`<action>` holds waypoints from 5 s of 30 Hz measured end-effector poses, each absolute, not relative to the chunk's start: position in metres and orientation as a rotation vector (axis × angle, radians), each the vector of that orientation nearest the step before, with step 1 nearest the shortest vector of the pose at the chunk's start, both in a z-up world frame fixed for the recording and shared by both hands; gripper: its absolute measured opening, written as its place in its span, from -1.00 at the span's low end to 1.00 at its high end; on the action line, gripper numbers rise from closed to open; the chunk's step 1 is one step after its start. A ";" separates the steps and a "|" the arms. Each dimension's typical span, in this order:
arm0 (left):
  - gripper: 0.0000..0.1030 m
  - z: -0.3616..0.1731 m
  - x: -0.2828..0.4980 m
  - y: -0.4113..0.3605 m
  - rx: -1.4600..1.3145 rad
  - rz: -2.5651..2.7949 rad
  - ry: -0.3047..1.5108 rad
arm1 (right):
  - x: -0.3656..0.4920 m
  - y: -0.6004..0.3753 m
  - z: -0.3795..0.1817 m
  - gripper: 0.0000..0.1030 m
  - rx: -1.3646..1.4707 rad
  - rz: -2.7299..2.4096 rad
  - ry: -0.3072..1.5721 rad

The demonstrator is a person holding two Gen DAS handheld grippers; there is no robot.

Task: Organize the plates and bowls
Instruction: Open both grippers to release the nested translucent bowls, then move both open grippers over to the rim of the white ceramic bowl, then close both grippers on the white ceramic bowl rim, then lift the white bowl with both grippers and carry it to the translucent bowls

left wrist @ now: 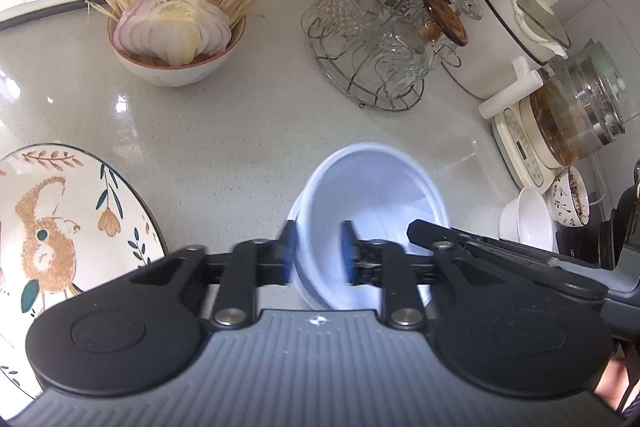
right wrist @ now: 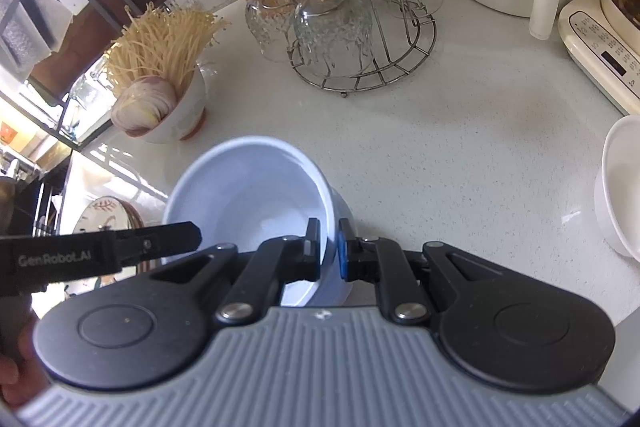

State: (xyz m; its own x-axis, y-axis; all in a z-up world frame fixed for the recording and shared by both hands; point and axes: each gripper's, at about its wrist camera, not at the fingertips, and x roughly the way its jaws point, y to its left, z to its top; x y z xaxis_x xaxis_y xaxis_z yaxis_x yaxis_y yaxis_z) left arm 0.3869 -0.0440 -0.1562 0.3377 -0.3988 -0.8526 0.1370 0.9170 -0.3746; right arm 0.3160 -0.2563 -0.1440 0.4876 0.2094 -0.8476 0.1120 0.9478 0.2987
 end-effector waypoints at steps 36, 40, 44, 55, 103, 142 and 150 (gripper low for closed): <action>-0.19 -0.077 0.354 -0.051 -0.133 -0.524 0.957 | 0.260 -0.268 -0.061 -0.04 0.329 -0.059 0.746; -0.19 -0.070 0.348 -0.049 -0.121 -0.534 0.936 | 0.252 -0.265 -0.057 -0.04 0.330 -0.071 0.731; -0.19 -0.066 0.340 -0.048 -0.108 -0.551 0.921 | 0.244 -0.262 -0.056 -0.04 0.336 -0.089 0.719; -0.19 -0.072 0.319 -0.044 -0.081 -0.595 0.944 | 0.215 -0.255 -0.059 -0.04 0.348 -0.156 0.711; -0.19 -0.150 0.402 -0.300 -0.008 -0.778 1.162 | 0.216 -0.485 -0.137 -0.04 0.603 -0.432 0.836; -0.82 -0.216 0.429 -0.363 0.057 -0.747 1.332 | 0.236 -0.516 -0.192 -0.80 0.724 -0.361 0.929; -0.83 -0.210 0.429 -0.357 0.048 -0.748 1.307 | 0.236 -0.514 -0.188 -0.82 0.737 -0.346 0.915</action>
